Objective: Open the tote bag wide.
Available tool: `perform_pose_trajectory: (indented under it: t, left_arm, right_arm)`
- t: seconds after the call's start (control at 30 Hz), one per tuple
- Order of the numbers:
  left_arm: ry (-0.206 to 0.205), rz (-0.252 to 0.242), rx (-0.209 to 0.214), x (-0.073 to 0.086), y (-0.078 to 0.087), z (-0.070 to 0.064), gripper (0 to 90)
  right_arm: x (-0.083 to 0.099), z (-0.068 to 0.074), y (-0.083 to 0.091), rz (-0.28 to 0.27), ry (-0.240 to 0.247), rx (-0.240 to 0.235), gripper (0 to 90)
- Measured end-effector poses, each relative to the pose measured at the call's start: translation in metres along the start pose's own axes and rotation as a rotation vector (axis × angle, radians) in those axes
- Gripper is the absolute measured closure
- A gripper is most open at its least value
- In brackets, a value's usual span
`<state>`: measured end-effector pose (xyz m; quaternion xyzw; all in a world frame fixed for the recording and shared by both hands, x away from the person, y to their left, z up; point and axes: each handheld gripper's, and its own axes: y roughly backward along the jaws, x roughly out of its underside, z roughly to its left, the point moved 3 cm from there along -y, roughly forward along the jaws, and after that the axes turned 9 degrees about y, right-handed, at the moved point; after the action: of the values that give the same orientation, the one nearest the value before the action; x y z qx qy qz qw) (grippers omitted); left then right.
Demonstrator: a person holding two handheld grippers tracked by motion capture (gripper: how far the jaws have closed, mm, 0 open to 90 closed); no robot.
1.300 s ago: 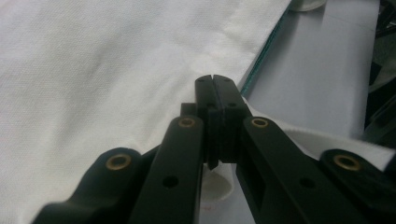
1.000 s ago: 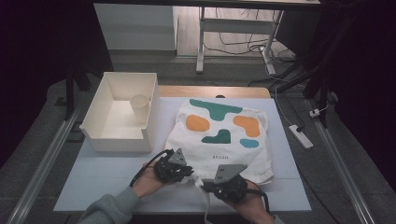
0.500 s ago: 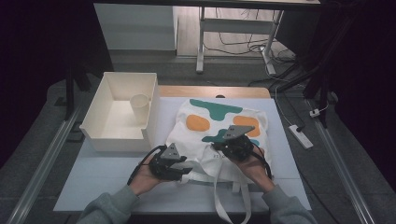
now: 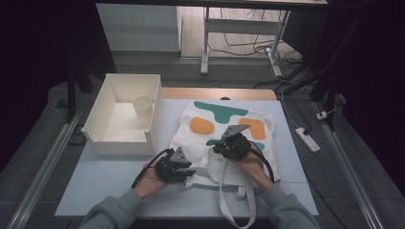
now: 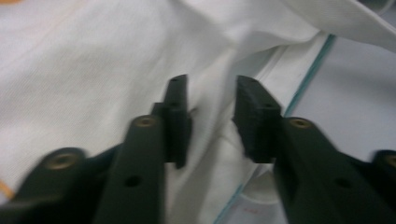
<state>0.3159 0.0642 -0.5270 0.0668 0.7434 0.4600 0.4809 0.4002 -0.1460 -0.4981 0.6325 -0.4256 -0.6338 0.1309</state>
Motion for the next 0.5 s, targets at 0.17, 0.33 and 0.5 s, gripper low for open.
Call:
perform_pose_trajectory:
  t: [0.17, 0.33, 0.5]
  left_arm:
    - [-0.017, 0.023, -0.021, 0.001, -0.003, 0.001, 82.0]
    - [-0.017, 0.022, -0.021, 0.001, -0.002, 0.001, 85.3]
    - [-0.015, 0.018, -0.021, 0.001, -0.001, 0.001, 85.5]
  right_arm:
    - [-0.008, 0.008, 0.022, -0.073, -0.016, 0.038, 48.9]
    - [-0.004, 0.036, 0.064, -0.122, -0.021, 0.029, 39.8]
    - [0.009, 0.061, 0.085, -0.133, -0.021, 0.030, 37.0]
